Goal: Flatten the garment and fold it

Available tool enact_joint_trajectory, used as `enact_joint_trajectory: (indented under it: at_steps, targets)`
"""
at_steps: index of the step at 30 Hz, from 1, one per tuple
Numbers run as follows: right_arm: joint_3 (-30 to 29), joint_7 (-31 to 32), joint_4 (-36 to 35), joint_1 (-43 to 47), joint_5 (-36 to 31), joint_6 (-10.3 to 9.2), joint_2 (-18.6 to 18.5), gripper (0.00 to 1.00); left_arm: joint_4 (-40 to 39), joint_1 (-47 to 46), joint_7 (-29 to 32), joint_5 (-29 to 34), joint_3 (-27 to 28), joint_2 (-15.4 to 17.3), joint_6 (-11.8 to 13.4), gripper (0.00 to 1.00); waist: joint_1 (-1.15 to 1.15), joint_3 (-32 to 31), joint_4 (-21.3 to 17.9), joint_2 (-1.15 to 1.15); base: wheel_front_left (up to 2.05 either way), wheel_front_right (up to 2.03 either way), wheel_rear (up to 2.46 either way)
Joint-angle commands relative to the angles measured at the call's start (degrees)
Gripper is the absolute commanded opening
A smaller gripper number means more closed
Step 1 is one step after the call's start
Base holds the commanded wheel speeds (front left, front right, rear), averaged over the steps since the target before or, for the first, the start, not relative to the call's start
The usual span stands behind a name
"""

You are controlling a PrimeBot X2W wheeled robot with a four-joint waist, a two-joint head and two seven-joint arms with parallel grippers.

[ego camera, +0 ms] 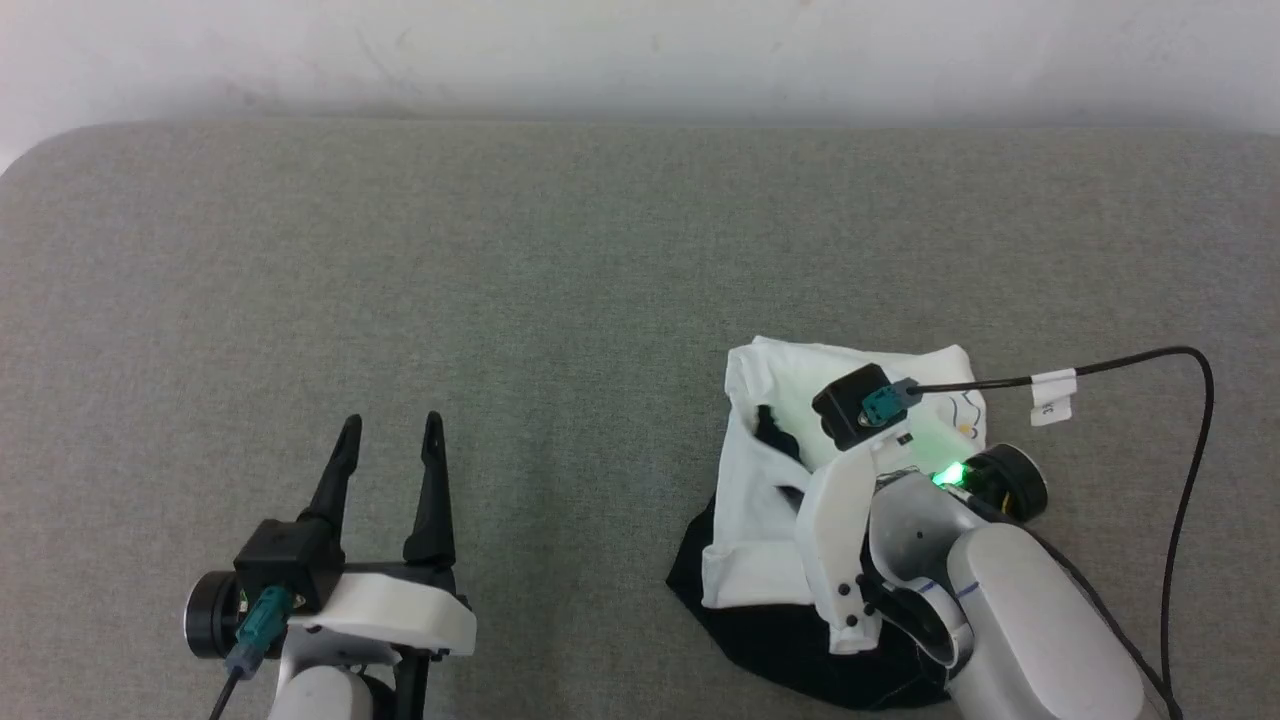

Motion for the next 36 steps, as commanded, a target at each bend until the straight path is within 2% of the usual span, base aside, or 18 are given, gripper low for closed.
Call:
enact_joint_trajectory:
  at_steps: [1,2,8,12,17,21,27,36]
  targets:
    - [0.34,-0.44,0.13,-0.79,0.58,-0.05,0.11,0.62,0.06,-1.14,-0.27,0.48,0.11,-0.16,-0.36,1.0,0.0,0.34,0.29,0.0,0.0,0.0,0.0]
    - [0.46,-0.92,0.56,-1.07,1.41,-0.05,0.11,1.0,0.06,-1.15,-0.27,0.51,0.17,-0.19,-0.38,1.0,0.0,0.39,0.28,0.0,0.0,0.0,0.0]
    - [-0.01,-6.64,-2.46,-1.46,6.74,-0.05,0.11,1.0,0.16,-1.07,-0.27,0.76,0.76,-0.31,-0.46,1.0,0.0,-0.3,-0.8,0.0,0.0,0.0,0.0]
    - [-1.97,-16.39,-9.38,-0.57,9.8,-0.05,0.11,1.0,-0.12,-0.8,-0.27,0.96,1.16,-0.35,-0.71,1.0,0.0,-1.16,-2.08,0.0,0.0,0.0,0.0]
    - [-9.01,-29.4,-15.92,2.74,7.92,-0.05,0.11,1.0,-0.45,-0.37,-0.27,1.26,1.59,-0.35,-1.06,1.0,0.0,-2.23,-3.83,0.0,0.0,0.0,0.0]
    - [-16.01,-33.69,-16.99,7.43,8.62,-0.05,0.12,1.0,-0.49,-0.03,-0.27,1.49,1.74,-0.35,-1.38,1.0,0.0,-3.09,-4.79,0.0,0.0,0.0,0.0]
    - [-23.17,-33.03,-13.22,11.68,10.01,-0.05,0.12,1.0,-0.44,0.2,-0.27,1.7,1.92,-0.37,-1.82,1.0,0.0,-3.32,-5.65,0.0,0.0,0.0,0.0]
    - [-22.32,-21.35,-4.39,12.83,13.01,-0.05,0.12,1.0,-0.17,0.12,-0.27,1.78,1.7,-0.53,-2.27,1.0,0.0,-2.99,-4.99,0.0,0.0,0.0,0.0]
